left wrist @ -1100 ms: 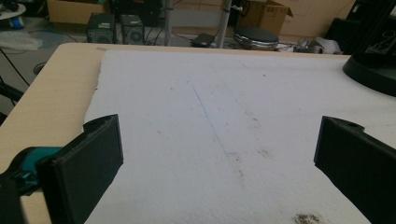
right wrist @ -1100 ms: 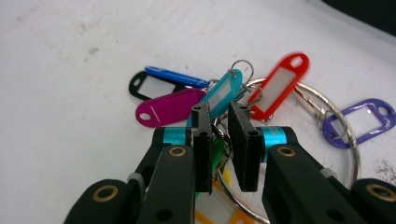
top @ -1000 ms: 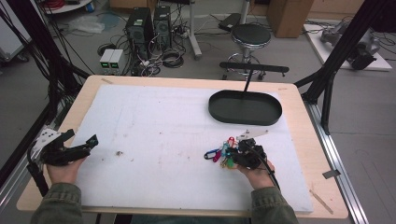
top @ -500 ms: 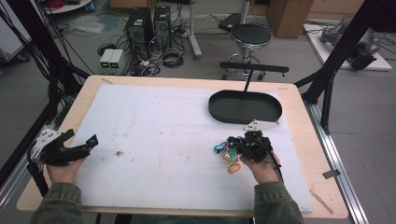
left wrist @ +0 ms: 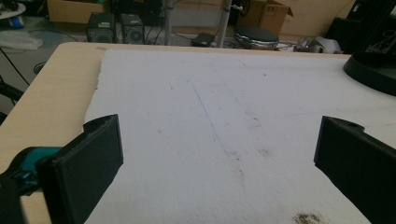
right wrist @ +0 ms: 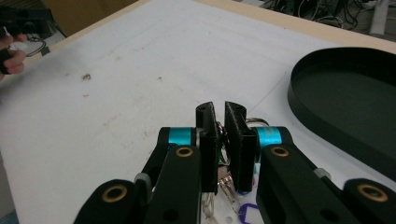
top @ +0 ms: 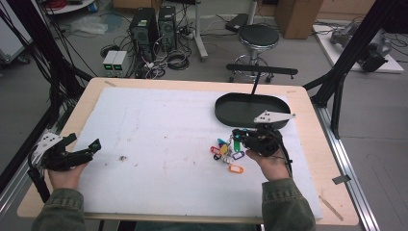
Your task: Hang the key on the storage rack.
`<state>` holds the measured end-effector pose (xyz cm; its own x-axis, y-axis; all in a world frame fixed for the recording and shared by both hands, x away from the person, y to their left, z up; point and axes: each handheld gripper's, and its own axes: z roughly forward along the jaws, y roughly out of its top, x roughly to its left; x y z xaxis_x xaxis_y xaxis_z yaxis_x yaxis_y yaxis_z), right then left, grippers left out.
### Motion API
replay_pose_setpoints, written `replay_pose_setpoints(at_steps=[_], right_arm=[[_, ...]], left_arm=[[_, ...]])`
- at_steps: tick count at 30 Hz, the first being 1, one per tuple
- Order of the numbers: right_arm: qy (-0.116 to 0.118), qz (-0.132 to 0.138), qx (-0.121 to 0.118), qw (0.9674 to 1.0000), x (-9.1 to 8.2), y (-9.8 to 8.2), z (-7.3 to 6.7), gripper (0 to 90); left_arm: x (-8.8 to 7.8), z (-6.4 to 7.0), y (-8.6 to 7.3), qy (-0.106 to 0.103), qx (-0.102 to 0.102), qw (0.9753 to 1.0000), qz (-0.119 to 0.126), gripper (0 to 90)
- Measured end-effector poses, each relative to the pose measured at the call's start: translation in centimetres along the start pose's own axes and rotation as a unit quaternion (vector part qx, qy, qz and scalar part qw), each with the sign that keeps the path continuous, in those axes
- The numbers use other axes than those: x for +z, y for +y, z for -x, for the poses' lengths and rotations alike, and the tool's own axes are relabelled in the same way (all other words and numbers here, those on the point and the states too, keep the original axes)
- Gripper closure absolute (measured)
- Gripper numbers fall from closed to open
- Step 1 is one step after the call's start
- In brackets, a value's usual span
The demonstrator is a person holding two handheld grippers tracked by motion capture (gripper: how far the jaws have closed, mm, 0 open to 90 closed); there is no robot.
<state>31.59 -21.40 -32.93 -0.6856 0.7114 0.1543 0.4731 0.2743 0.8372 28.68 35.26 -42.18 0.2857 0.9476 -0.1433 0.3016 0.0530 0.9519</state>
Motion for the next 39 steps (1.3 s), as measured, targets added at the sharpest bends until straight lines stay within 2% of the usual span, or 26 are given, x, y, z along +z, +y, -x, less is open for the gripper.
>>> replay_pose_setpoints(at_steps=[20, 29, 39], right_arm=[[-0.007, 0.033, -0.002, 0.9994, -1.2, 4.9, 1.4, 84.3], [0.001, 0.047, 0.009, 0.9988, -1.3, 7.3, 2.3, 84.3], [-0.004, 0.045, 0.013, 0.9989, -1.2, 9.1, 3.2, 84.3]], left_arm=[[0.0, -0.1, 0.0, 0.003, 0.002, 1.0000, -0.002, 1.7], [0.0, -0.1, 0.0, 0.003, 0.003, 1.0000, -0.001, 1.7], [0.0, -0.1, 0.0, 0.002, 0.002, 1.0000, -0.002, 1.7]])
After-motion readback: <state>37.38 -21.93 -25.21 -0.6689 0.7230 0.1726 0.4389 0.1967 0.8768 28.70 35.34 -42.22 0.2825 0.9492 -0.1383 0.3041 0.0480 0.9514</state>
